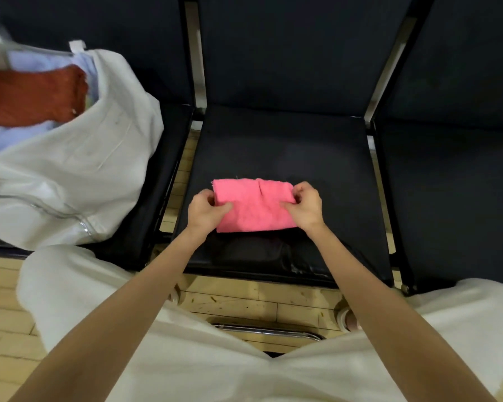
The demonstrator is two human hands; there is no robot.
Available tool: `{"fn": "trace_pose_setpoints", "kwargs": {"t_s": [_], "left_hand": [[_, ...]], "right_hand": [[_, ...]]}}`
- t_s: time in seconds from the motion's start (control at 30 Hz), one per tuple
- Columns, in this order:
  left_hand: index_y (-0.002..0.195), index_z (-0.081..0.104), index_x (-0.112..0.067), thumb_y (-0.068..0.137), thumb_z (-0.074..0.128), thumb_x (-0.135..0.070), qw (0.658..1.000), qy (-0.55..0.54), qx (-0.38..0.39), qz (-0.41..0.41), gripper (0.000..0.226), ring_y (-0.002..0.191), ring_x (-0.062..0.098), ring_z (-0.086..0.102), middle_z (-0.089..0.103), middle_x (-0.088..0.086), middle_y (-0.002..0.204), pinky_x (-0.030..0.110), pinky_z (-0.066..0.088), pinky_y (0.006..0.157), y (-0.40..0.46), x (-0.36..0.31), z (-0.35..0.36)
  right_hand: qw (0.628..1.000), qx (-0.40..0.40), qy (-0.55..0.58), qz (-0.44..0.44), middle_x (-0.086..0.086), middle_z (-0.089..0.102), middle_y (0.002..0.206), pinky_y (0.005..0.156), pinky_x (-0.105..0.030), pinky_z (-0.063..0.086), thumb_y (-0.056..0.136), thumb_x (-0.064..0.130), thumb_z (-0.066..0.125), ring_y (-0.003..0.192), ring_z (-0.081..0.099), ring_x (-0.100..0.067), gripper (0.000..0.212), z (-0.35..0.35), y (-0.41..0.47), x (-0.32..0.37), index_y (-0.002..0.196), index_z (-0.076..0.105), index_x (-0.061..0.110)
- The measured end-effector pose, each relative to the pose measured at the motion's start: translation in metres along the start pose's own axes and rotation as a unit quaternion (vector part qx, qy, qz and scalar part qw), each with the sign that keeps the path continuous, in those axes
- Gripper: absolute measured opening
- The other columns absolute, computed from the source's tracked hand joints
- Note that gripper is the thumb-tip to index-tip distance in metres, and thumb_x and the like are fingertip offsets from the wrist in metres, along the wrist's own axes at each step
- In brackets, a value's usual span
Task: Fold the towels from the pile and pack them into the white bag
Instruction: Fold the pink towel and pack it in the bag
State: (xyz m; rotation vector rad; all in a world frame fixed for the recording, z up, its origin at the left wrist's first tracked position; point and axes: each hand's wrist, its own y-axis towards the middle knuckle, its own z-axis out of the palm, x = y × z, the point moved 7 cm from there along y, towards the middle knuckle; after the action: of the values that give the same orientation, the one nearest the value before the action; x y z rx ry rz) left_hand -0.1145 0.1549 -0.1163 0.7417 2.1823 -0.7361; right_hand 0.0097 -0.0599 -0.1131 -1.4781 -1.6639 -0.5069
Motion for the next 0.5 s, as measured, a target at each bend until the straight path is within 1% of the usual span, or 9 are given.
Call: {"fn": "trace_pose_setpoints", "kwargs": {"t_s": [0.07, 0.13, 0.17, 0.23, 0.3, 0.37, 0.43, 0.5], "left_hand": [[0.105, 0.060, -0.006, 0.077, 0.074, -0.012, 0.998, -0.060, -0.019, 0.021, 0.031, 0.090, 0.015, 0.060, 0.064, 0.002, 0.098, 0.028, 0.049, 0.079, -0.009, -0.005, -0.021], [0.102, 0.059, -0.007, 0.077, 0.074, -0.008, 0.993, -0.104, -0.032, 0.046, 0.029, 0.092, 0.015, 0.061, 0.065, 0.003, 0.099, 0.027, 0.048, 0.080, -0.013, -0.010, -0.046], [0.099, 0.058, -0.008, 0.076, 0.074, -0.006, 0.990, -0.122, -0.038, 0.058, 0.028, 0.092, 0.015, 0.061, 0.065, 0.003, 0.098, 0.027, 0.048, 0.079, -0.012, -0.011, -0.059], [0.095, 0.057, -0.011, 0.076, 0.075, -0.007, 0.985, -0.146, -0.051, 0.079, 0.027, 0.089, 0.016, 0.063, 0.065, 0.002, 0.094, 0.030, 0.051, 0.078, -0.010, -0.014, -0.089], [0.098, 0.059, -0.009, 0.077, 0.075, -0.009, 0.981, -0.152, -0.077, 0.096, 0.027, 0.086, 0.013, 0.062, 0.065, 0.000, 0.092, 0.029, 0.052, 0.076, -0.009, -0.019, -0.123], [0.101, 0.059, -0.007, 0.077, 0.076, -0.011, 0.975, -0.148, -0.119, 0.120, 0.028, 0.084, 0.009, 0.059, 0.063, -0.001, 0.091, 0.023, 0.049, 0.074, -0.009, -0.024, -0.160], [0.099, 0.059, -0.009, 0.078, 0.076, -0.013, 0.967, -0.149, -0.154, 0.141, 0.027, 0.081, 0.006, 0.056, 0.062, -0.003, 0.089, 0.016, 0.046, 0.072, -0.009, -0.029, -0.197], [0.095, 0.058, -0.011, 0.075, 0.076, -0.018, 0.957, -0.155, -0.188, 0.155, 0.028, 0.076, 0.004, 0.053, 0.059, -0.005, 0.085, 0.010, 0.042, 0.067, -0.008, -0.029, -0.230]], "right_hand": [[0.999, -0.012, 0.025, -0.018, 0.002, 0.058, 0.082, 0.060, -0.011, 0.040, 0.075, -0.003, 0.069, 0.075, 0.056, -0.009, 0.028, -0.005, -0.005, 0.023, 0.090, 0.052, 0.014], [0.998, -0.018, 0.051, -0.044, -0.001, 0.061, 0.089, 0.069, -0.020, 0.048, 0.076, -0.003, 0.068, 0.083, 0.059, -0.013, 0.034, -0.007, -0.011, 0.051, 0.104, 0.056, 0.011], [0.996, -0.015, 0.057, -0.061, -0.002, 0.063, 0.091, 0.073, -0.024, 0.051, 0.075, -0.004, 0.067, 0.085, 0.061, -0.014, 0.036, -0.006, -0.013, 0.067, 0.107, 0.058, 0.010], [0.993, -0.002, 0.064, -0.094, -0.002, 0.066, 0.092, 0.079, -0.030, 0.055, 0.075, -0.005, 0.066, 0.087, 0.063, -0.016, 0.032, 0.001, -0.016, 0.098, 0.103, 0.063, 0.011], [0.990, 0.005, 0.069, -0.123, -0.001, 0.067, 0.093, 0.079, -0.028, 0.053, 0.075, -0.003, 0.069, 0.088, 0.063, -0.014, 0.029, 0.010, -0.021, 0.129, 0.098, 0.065, 0.013], [0.984, 0.017, 0.086, -0.153, 0.002, 0.065, 0.092, 0.076, -0.020, 0.049, 0.076, 0.000, 0.071, 0.087, 0.061, -0.010, 0.028, 0.023, -0.027, 0.160, 0.097, 0.063, 0.016], [0.977, 0.032, 0.105, -0.180, 0.006, 0.063, 0.088, 0.070, -0.013, 0.045, 0.078, 0.001, 0.071, 0.083, 0.059, -0.004, 0.025, 0.038, -0.033, 0.191, 0.096, 0.062, 0.016], [0.971, 0.042, 0.122, -0.200, 0.010, 0.060, 0.083, 0.065, -0.009, 0.044, 0.079, 0.002, 0.070, 0.077, 0.057, -0.002, 0.022, 0.055, -0.038, 0.219, 0.092, 0.059, 0.016]]}}
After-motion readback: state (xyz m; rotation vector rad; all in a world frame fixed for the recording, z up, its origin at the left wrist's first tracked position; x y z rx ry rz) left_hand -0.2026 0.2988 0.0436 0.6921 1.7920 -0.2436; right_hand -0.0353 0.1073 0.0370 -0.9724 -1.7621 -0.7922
